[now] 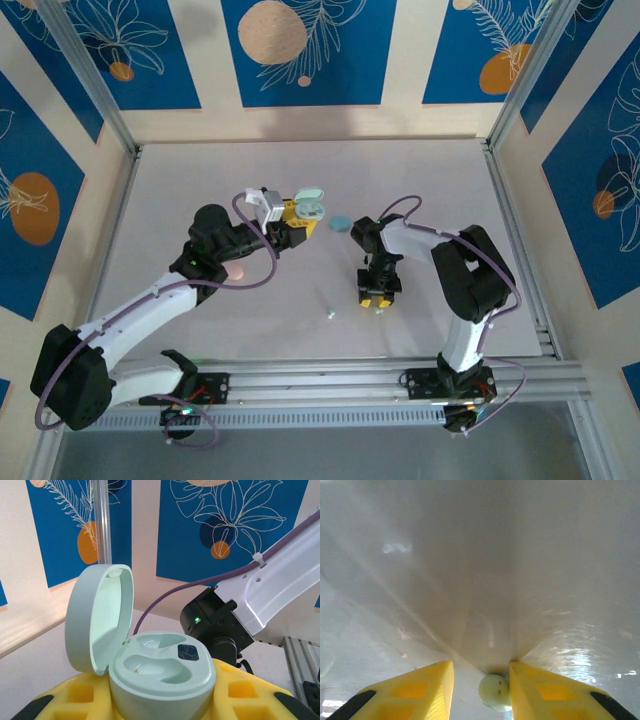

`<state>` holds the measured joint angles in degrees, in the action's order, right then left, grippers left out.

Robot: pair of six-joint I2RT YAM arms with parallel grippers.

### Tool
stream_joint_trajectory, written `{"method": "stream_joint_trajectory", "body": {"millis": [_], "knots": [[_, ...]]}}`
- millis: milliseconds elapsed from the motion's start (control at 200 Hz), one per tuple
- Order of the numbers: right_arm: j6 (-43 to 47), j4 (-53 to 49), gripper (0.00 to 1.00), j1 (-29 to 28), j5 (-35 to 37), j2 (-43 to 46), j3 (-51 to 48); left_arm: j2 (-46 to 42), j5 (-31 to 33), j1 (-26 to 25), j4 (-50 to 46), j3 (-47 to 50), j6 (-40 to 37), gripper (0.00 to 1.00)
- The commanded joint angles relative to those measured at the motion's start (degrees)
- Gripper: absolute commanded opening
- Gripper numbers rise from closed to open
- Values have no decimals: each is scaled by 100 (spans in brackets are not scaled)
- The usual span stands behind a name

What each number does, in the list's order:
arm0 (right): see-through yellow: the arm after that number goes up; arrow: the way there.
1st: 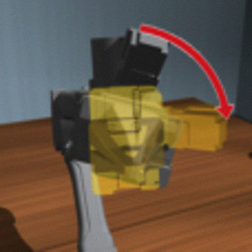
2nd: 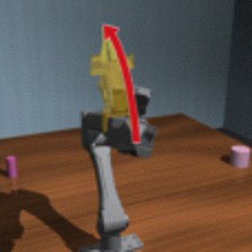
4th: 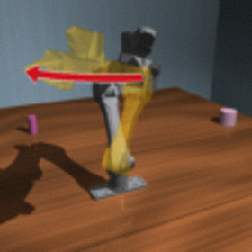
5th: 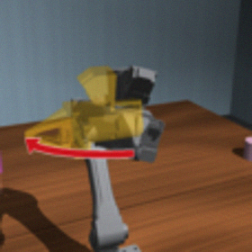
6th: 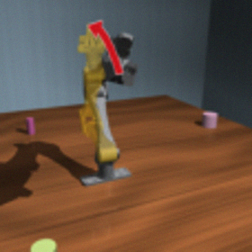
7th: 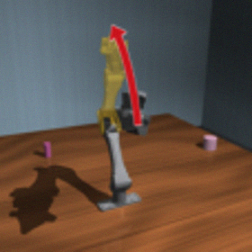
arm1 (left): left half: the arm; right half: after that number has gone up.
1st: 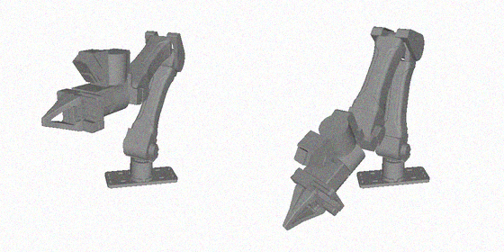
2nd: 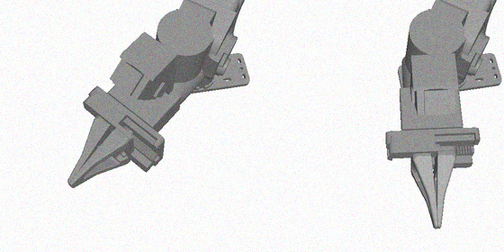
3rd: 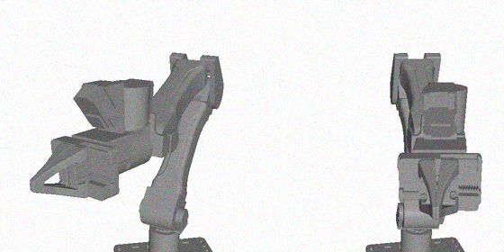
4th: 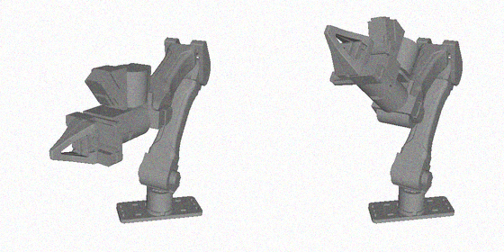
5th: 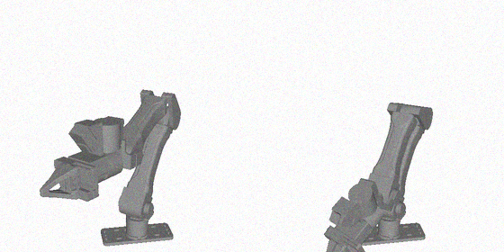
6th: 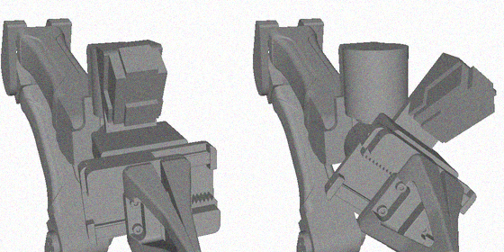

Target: Insert the wireless bluetooth earbuds into the charging case

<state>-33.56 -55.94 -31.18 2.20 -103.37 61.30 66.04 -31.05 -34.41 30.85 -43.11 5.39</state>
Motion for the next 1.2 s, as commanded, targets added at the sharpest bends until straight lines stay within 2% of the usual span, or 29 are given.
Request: {"method": "stream_joint_trajectory", "body": {"millis": [0, 300, 640, 860, 1010, 1196], "knots": [[-177, -178, 37, -37, 119, 174, -131, -127, -144, -39, 79, 52, -161, 28], [-272, -119, 36, -46, 73, 289, -259, -193, -156, -32, 96, 114, -152, 28], [-370, 43, 26, -55, 390, 325, -288, -191, -139, -39, 114, 109, -134, 28], [-340, 122, 19, -38, 296, 496, -228, -160, -135, -33, 105, 88, -134, 28], [-267, 291, 19, 52, -59, 779, -176, -179, -72, -30, 89, 108, -169, 28], [-228, 1285, 19, 387, -1442, 1572, -247, -262, 118, -30, 46, 166, -246, 28]]}}
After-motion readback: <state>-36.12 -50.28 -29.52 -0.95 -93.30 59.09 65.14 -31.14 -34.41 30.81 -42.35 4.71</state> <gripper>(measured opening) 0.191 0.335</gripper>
